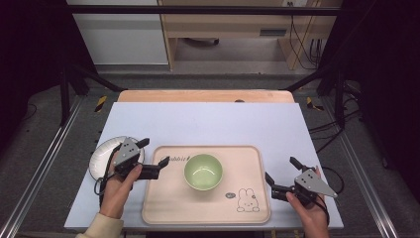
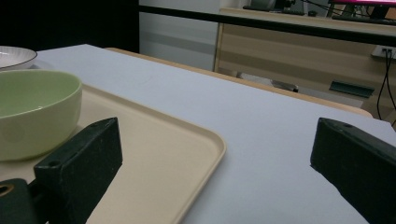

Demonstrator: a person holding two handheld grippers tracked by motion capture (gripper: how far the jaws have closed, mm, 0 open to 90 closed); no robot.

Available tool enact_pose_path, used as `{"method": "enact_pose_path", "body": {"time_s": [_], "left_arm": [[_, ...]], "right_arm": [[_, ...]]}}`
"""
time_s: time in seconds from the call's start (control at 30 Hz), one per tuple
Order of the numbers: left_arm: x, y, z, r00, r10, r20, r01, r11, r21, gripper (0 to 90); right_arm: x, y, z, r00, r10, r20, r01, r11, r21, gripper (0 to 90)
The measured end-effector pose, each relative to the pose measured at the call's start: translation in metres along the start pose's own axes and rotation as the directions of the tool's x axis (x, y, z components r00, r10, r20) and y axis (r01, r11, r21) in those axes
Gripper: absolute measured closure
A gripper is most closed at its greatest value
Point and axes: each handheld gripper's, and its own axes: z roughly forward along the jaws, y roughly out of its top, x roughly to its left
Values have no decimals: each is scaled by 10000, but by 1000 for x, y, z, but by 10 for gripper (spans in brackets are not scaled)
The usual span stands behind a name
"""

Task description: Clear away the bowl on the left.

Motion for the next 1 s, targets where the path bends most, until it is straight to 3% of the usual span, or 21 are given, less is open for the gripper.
{"method": "enact_pose_path", "body": {"time_s": [0.3, 0.53, 1.0], "left_arm": [[12, -7, -13, 9986, -526, -44, 524, 9981, -317, 30], [19, -11, -21, 9972, -634, -402, 611, 9966, -559, 27], [26, -21, -32, 9957, -798, -477, 756, 9936, -844, 28]], "right_arm": [[1, 0, 1, 10000, -36, -14, 36, 10000, -1, 24], [0, 0, 0, 10000, -26, -5, 26, 10000, -1, 24], [1, 0, 0, 10000, -35, 14, 35, 10000, 1, 24]]}}
